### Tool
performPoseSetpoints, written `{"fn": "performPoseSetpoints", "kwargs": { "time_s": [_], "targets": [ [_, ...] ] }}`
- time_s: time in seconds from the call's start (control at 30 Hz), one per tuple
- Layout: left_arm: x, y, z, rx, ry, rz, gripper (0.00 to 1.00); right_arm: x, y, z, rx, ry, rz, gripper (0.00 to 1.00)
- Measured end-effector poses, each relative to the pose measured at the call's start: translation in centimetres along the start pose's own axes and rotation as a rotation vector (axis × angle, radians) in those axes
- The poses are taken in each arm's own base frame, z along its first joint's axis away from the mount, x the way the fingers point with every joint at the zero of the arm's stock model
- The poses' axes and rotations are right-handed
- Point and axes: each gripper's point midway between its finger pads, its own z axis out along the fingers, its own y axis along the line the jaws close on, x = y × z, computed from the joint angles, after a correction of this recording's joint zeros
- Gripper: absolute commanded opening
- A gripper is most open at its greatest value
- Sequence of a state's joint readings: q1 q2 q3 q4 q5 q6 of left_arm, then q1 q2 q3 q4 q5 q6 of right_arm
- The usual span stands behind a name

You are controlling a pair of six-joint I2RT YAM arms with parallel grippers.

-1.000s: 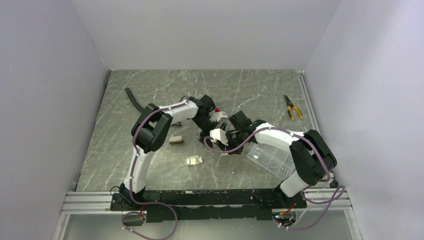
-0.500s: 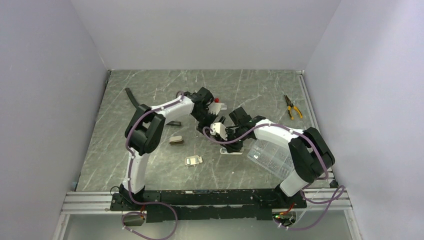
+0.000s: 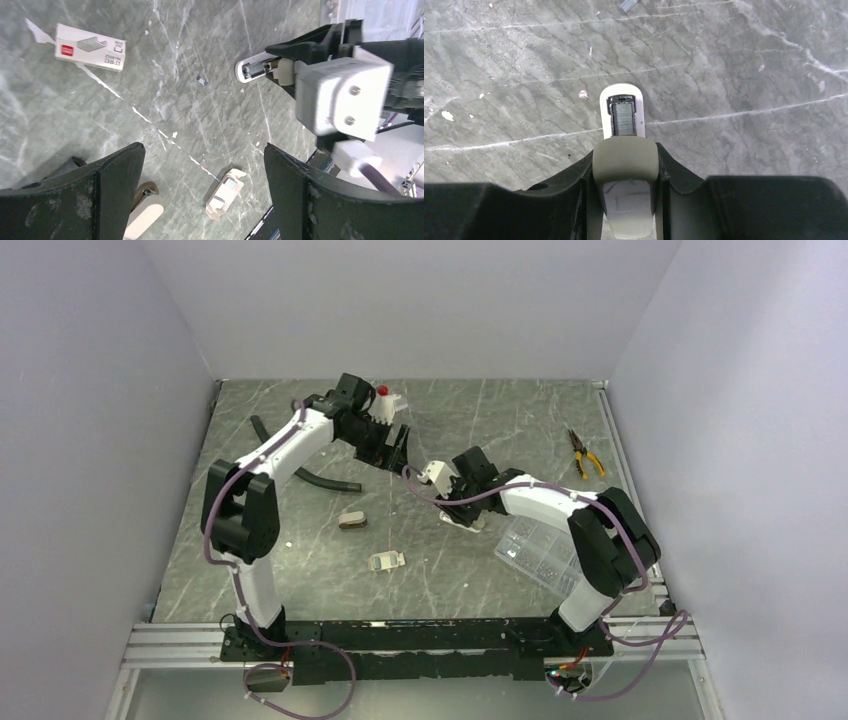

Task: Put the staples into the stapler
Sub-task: Adjust the stapler at the center of the board.

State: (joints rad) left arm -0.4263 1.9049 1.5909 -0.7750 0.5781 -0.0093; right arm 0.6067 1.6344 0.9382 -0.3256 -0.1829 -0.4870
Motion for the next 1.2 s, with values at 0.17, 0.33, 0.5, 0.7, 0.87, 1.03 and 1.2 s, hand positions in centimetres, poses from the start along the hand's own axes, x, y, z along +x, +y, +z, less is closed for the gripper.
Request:
{"fn": "performPoseSetpoints", "kwargs": {
  "time_s": [0.17,0.33,0.5,0.7,0.87,1.03,1.2],
  "targets": [
    [-1.2,-0.3,-2.1,-0.011,-0.061,0.018,0.95,0.6,-0.2,0.3,0.021,0.024,0.067,0.06],
    [-0.5,0.1,-2.0,-0.014,-0.047,0.001,0.95,0.6,-0.5,0.4,0.016,0.024,0.119,0.11],
    [-0.6,0.5,-2.1,-0.018,-0.053,-0.005,0.95,0.5,-1.7,0.5,0.029,0.027,0.182,0.16],
    [-0.5,1.0,-2.3,-0.024,-0.055,-0.017,0.95,0.5,-1.9,0.5,0.036,0.031,0.219,0.53],
    [-0.4,1.6,-2.5,-0.031,-0.058,-0.032,0.95,2.1,-2.7,0.2,0.062,0.062,0.252,0.77],
    [-0.2,2.4,-2.8,-0.038,-0.061,-0.048,0.95,2.4,-3.1,-1.0,0.073,0.04,0.258,1.0],
    [-0.2,3.1,-3.1,-0.046,-0.066,-0.058,0.95,0.6,-3.5,-2.5,0.079,-0.038,0.239,1.0]
  ]
}}
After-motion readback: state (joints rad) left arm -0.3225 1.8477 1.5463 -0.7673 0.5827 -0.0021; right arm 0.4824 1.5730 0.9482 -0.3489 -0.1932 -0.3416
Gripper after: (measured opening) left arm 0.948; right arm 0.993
